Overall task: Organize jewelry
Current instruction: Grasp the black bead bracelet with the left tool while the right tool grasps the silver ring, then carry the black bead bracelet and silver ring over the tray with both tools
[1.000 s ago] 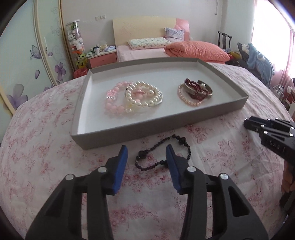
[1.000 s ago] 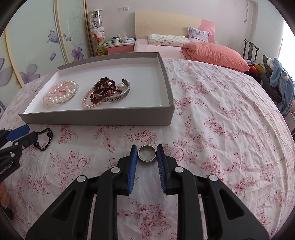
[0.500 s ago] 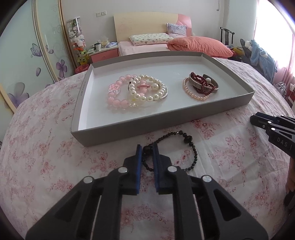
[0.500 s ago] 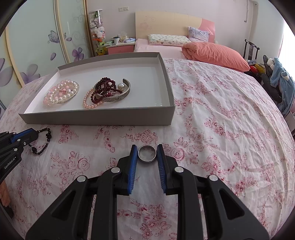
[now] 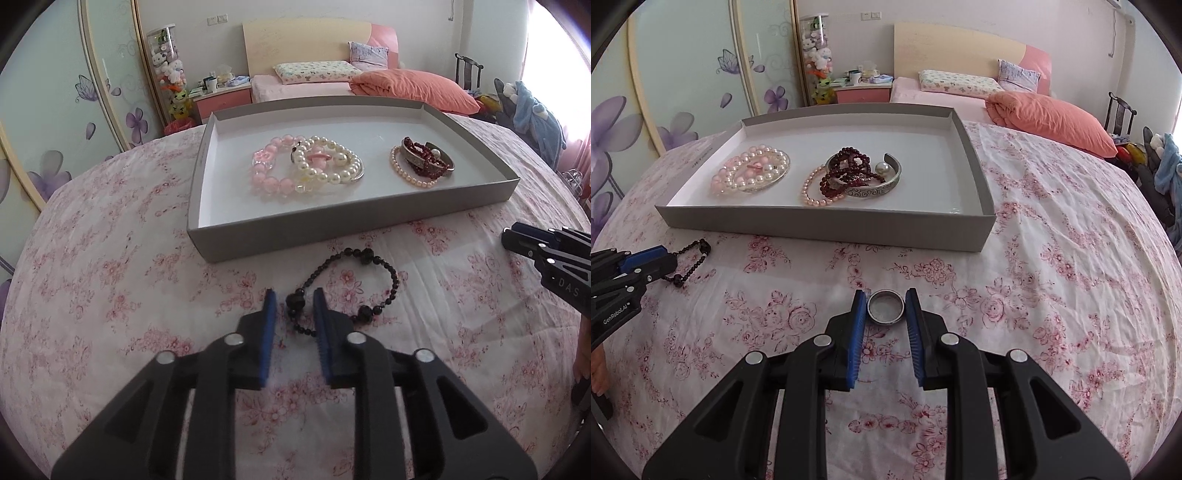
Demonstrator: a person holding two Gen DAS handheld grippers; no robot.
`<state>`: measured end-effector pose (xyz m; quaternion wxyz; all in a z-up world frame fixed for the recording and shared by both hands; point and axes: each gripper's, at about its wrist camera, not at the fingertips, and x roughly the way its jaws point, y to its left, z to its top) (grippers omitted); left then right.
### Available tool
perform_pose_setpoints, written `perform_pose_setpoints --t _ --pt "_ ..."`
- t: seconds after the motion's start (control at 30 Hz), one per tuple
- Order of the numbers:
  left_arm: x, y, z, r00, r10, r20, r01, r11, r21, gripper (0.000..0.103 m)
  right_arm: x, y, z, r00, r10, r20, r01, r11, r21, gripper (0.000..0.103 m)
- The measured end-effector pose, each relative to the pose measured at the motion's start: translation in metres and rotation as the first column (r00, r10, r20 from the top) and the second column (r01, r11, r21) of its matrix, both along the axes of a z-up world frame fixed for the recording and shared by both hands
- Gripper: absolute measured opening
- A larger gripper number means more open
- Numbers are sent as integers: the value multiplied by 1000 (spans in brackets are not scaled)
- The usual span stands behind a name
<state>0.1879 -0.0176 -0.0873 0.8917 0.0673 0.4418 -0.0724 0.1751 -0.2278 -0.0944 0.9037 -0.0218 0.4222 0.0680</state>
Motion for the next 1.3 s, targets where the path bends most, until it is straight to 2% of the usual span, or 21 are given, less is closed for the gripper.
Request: perform_pose_setpoints --t 0.07,0.17,0.5,0.7,1.2,1.3 --pt "2 -1 -1 1000 -3 1 3 1000 -7 23 0 0 0 1000 0 0 0 1000 -1 23" --pt "0 -3 -1 1000 -11 6 11 1000 -14 13 0 0 0 1000 0 0 0 1000 3 23" --pt "0 -2 -1 1000 11 17 -11 1000 -25 12 0 0 0 1000 0 -1 0 1000 3 23" --pt "-1 -7 -2 999 28 22 -28 1000 2 12 0 -1 0 1000 0 -1 0 1000 1 23" --pt "-1 -5 -1 999 35 21 -35 999 -14 12 -1 1 0 1000 -6 3 6 1000 -8 23" --pt "-1 -2 -1 999 42 14 -41 998 -41 11 -1 2 0 1000 -10 2 10 1000 -10 23"
